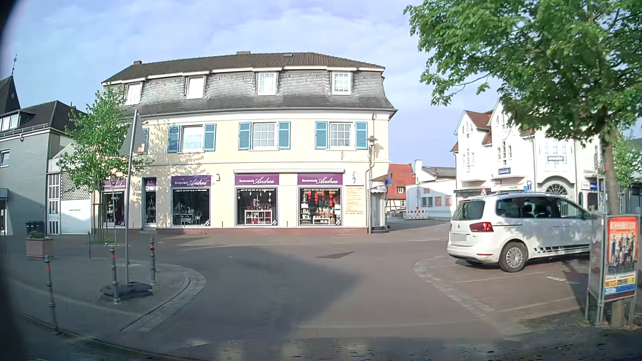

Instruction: Follow the waypoints while adhering to traffic rules and regulations

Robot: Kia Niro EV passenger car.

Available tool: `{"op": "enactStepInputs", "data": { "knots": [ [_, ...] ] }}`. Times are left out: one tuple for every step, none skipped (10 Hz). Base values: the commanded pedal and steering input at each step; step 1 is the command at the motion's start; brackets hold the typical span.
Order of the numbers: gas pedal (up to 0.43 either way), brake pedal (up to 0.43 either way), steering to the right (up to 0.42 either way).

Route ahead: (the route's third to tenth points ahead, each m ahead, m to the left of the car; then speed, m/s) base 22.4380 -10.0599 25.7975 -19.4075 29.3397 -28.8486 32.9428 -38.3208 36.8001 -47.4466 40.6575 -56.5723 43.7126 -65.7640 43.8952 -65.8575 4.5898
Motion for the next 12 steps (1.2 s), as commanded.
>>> {"op": "enactStepInputs", "data": {
  "knots": [
    [0.000,0.000,-0.043],
    [0.000,0.000,-0.038],
    [0.000,0.000,-0.034],
    [0.000,0.000,-0.033],
    [0.000,0.000,-0.031],
    [0.000,0.000,-0.024],
    [0.000,0.000,-0.019],
    [0.000,0.000,-0.019],
    [0.000,0.000,-0.015],
    [0.000,0.000,-0.013],
    [0.000,0.000,-0.011],
    [0.000,0.000,-0.006]
  ]
}}
